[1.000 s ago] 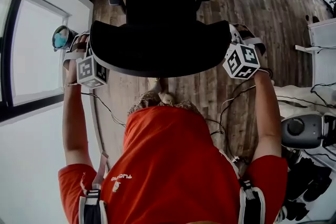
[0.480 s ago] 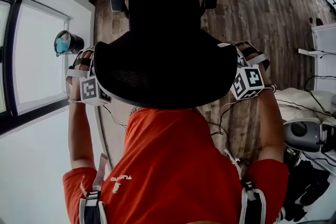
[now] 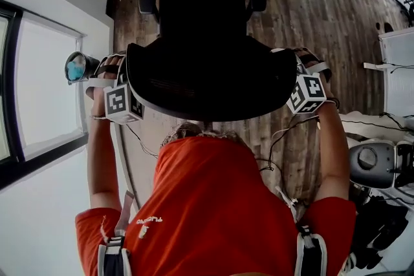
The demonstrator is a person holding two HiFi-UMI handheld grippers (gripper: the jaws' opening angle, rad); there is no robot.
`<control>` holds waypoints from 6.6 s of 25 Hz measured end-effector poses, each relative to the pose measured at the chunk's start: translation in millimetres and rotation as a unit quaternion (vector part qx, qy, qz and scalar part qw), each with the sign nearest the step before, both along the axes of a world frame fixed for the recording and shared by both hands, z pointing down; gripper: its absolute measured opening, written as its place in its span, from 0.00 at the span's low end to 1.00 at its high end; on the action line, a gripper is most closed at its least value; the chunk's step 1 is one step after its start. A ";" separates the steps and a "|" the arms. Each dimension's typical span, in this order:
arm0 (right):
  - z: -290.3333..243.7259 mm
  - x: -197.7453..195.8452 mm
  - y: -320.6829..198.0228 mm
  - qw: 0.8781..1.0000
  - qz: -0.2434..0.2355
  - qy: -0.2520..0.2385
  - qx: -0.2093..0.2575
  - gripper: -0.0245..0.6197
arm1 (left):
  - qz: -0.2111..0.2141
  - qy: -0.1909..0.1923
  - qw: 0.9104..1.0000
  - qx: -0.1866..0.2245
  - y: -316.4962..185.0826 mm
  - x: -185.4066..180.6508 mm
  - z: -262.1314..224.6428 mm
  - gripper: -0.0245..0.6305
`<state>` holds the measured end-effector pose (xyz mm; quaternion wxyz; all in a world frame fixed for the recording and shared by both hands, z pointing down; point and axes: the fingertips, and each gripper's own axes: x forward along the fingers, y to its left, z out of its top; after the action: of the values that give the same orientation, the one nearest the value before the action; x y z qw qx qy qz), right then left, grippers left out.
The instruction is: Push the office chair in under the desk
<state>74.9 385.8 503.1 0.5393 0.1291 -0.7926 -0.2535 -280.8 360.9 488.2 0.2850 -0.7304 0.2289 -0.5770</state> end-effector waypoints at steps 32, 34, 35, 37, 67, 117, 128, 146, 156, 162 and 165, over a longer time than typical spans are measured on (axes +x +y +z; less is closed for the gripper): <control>-3.7 27.6 -201.2 0.999 0.025 0.012 -0.028 0.31 | 0.009 0.019 1.000 -0.013 -210.8 34.2 -10.7 0.22; -4.0 37.0 -218.5 0.999 0.022 0.013 -0.026 0.31 | 0.007 0.017 1.000 -0.009 -225.3 43.0 -12.0 0.22; -3.9 42.3 -227.1 0.999 0.021 0.013 -0.026 0.31 | 0.005 0.017 1.000 -0.007 -232.3 48.2 -12.7 0.22; -3.5 53.1 -243.8 0.999 0.021 0.014 -0.027 0.30 | 0.002 0.019 1.000 -0.009 -246.5 58.7 -12.6 0.22; -6.0 110.0 -479.9 0.999 -0.030 0.014 -0.031 0.31 | -0.055 0.012 0.998 -0.020 -444.5 118.4 -9.2 0.22; -3.2 78.0 -802.3 0.998 -0.017 0.023 -0.048 0.30 | -0.061 0.008 0.998 -0.017 -769.3 81.2 -9.7 0.23; -5.0 73.2 -820.8 0.998 -0.010 0.026 -0.048 0.30 | -0.045 0.011 0.999 -0.008 -788.8 77.6 -13.2 0.23; -17.8 87.6 -824.4 1.000 0.024 0.016 -0.010 0.44 | -0.060 0.018 0.998 0.022 -784.4 85.0 -23.5 0.45; -65.5 120.6 -793.1 0.997 0.065 -0.035 0.034 0.45 | -0.088 0.067 0.991 0.069 -750.8 71.5 -61.6 0.51; -117.7 118.2 -755.2 0.962 0.138 -0.228 0.048 0.45 | -0.136 0.248 0.952 0.113 -709.1 82.2 -118.2 0.51; -143.4 106.3 -728.4 0.924 0.158 -0.344 0.049 0.44 | -0.130 0.334 0.926 0.119 -680.7 106.9 -139.4 0.50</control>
<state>181.2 -342.6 359.7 0.2593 0.3580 -0.8854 -0.1438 -173.9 -319.8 348.8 0.1991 -0.8055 0.4709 -0.2997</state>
